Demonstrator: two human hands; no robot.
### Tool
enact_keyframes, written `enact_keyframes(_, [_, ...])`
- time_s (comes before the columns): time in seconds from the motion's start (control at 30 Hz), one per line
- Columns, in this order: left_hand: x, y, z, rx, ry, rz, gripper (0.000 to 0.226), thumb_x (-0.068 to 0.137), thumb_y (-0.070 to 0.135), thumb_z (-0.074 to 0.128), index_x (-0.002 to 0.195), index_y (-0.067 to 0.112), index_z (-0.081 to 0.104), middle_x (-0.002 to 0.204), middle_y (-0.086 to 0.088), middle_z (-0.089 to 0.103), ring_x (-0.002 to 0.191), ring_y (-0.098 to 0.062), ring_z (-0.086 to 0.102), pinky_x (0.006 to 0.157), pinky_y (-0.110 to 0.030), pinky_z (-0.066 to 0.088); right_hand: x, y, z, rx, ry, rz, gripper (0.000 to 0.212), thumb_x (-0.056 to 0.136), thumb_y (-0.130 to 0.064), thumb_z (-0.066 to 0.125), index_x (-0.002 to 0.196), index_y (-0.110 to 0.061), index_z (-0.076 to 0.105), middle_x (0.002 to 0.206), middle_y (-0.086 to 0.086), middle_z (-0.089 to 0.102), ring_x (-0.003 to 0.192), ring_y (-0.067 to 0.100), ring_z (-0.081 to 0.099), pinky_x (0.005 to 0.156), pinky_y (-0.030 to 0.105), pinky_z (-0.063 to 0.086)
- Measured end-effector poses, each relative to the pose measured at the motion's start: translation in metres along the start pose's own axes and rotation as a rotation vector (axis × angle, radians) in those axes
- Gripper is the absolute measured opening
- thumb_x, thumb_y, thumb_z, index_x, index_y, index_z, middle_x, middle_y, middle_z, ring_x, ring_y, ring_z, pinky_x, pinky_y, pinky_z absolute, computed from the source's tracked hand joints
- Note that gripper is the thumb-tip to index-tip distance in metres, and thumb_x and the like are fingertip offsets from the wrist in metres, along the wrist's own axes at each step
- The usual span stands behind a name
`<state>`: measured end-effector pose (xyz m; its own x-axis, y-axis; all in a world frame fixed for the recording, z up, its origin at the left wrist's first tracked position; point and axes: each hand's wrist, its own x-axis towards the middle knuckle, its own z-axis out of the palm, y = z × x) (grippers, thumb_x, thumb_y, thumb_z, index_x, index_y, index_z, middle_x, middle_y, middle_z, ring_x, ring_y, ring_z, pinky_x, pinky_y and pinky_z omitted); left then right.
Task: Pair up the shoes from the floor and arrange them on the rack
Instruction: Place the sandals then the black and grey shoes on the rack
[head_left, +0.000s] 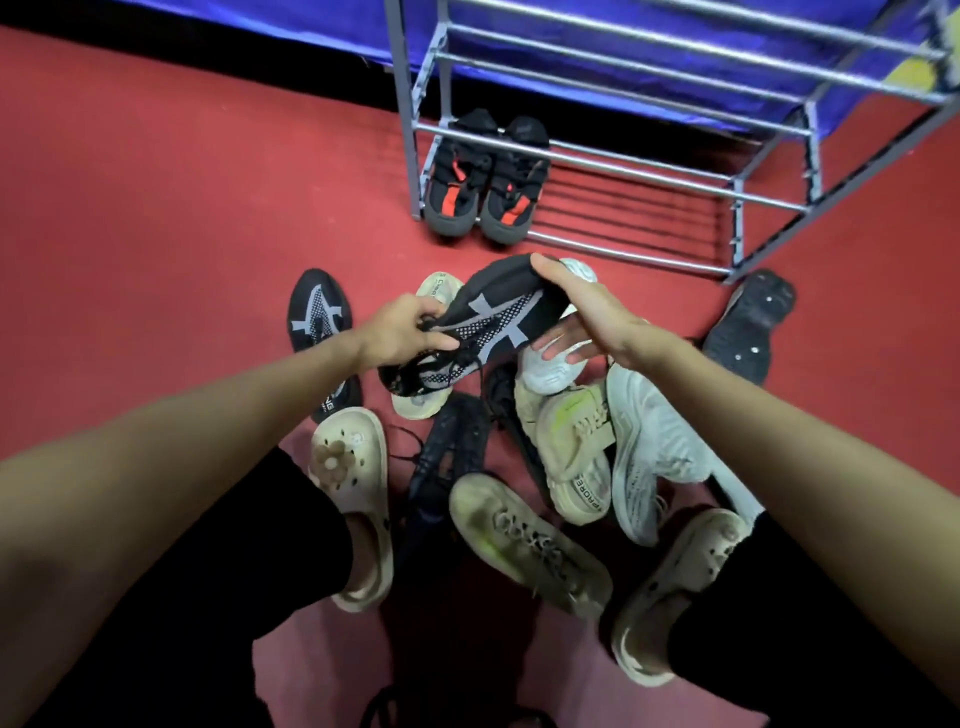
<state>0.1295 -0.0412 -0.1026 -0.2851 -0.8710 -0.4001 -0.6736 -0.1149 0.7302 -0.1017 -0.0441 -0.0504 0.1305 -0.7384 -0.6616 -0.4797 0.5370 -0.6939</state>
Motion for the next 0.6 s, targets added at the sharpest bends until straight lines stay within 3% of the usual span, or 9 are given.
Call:
enact_keyframes(0.03, [-0.002, 0.002, 0.003, -0.062, 0.012, -0.018, 0.033, 0.083, 0.008, 0.070, 0.107, -0.013, 0.062, 0.089, -0.007, 0.068, 0.069, 0.004, 0.056, 0.070, -0.003, 0.048, -0.002, 0.004, -0.001, 0.052, 0.021, -0.015, 0.073, 0.072, -0.078, 0.049, 0.110, -0.017, 0.065, 0.087, 0.011, 0.077, 0.072, 0.022, 0.073, 0.060, 0.027, 0.054])
enact_keyframes(0.1, [-0.007, 0.007, 0.011, -0.241, 0.025, -0.095, 0.034, 0.085, 0.007, 0.068, 0.114, -0.010, 0.062, 0.086, 0.002, 0.066, 0.066, 0.006, 0.054, 0.059, 0.004, 0.044, -0.006, 0.012, 0.001, 0.090, 0.044, -0.048, 0.069, 0.079, -0.065, 0.057, 0.120, -0.010, 0.058, 0.096, 0.014, 0.071, 0.078, 0.022, 0.069, 0.062, 0.027, 0.055])
enact_keyframes(0.2, [-0.011, 0.013, 0.018, -0.518, 0.015, -0.215, 0.012, 0.089, 0.015, 0.065, 0.091, 0.004, 0.069, 0.061, 0.012, 0.072, 0.062, -0.005, 0.066, 0.057, -0.011, 0.054, -0.013, 0.021, 0.011, 0.002, 0.008, -0.033, 0.059, 0.078, -0.051, 0.070, 0.120, -0.015, 0.049, 0.098, 0.005, 0.067, 0.077, 0.016, 0.065, 0.047, 0.016, 0.049])
enact_keyframes(0.3, [-0.008, 0.022, 0.018, -0.710, 0.024, -0.261, 0.013, 0.089, 0.021, 0.064, 0.078, 0.016, 0.067, 0.063, 0.007, 0.075, 0.060, -0.005, 0.071, 0.057, -0.019, 0.056, -0.014, 0.027, 0.026, -0.017, -0.082, -0.026, 0.055, 0.076, -0.042, 0.076, 0.119, -0.017, 0.051, 0.101, 0.004, 0.069, 0.082, 0.017, 0.063, 0.071, 0.030, 0.054])
enact_keyframes(0.4, [-0.004, 0.026, 0.014, -0.786, -0.001, -0.273, 0.015, 0.088, 0.029, 0.066, 0.077, 0.018, 0.067, 0.072, 0.005, 0.077, 0.068, -0.008, 0.072, 0.074, -0.028, 0.058, -0.012, 0.027, 0.043, 0.048, -0.061, -0.102, 0.054, 0.083, -0.032, 0.072, 0.128, -0.013, 0.049, 0.113, 0.002, 0.067, 0.099, 0.019, 0.067, 0.079, 0.029, 0.055])
enact_keyframes(0.5, [0.003, 0.021, 0.014, -0.789, -0.006, -0.281, 0.025, 0.086, 0.039, 0.066, 0.087, 0.015, 0.071, 0.075, 0.002, 0.077, 0.070, -0.010, 0.072, 0.080, -0.035, 0.057, -0.003, 0.025, 0.057, 0.175, 0.060, -0.171, 0.046, 0.090, -0.013, 0.063, 0.132, -0.003, 0.047, 0.125, 0.013, 0.064, 0.115, 0.026, 0.063, 0.099, 0.038, 0.052])
enact_keyframes(0.6, [0.009, 0.007, 0.013, -0.748, 0.097, -0.325, 0.062, 0.082, 0.061, 0.057, 0.113, 0.009, 0.069, 0.111, -0.005, 0.073, 0.101, -0.020, 0.067, 0.094, -0.038, 0.053, 0.010, 0.023, 0.069, 0.246, 0.087, -0.211, 0.037, 0.097, -0.008, 0.051, 0.132, 0.002, 0.048, 0.130, 0.018, 0.061, 0.120, 0.030, 0.059, 0.106, 0.040, 0.046])
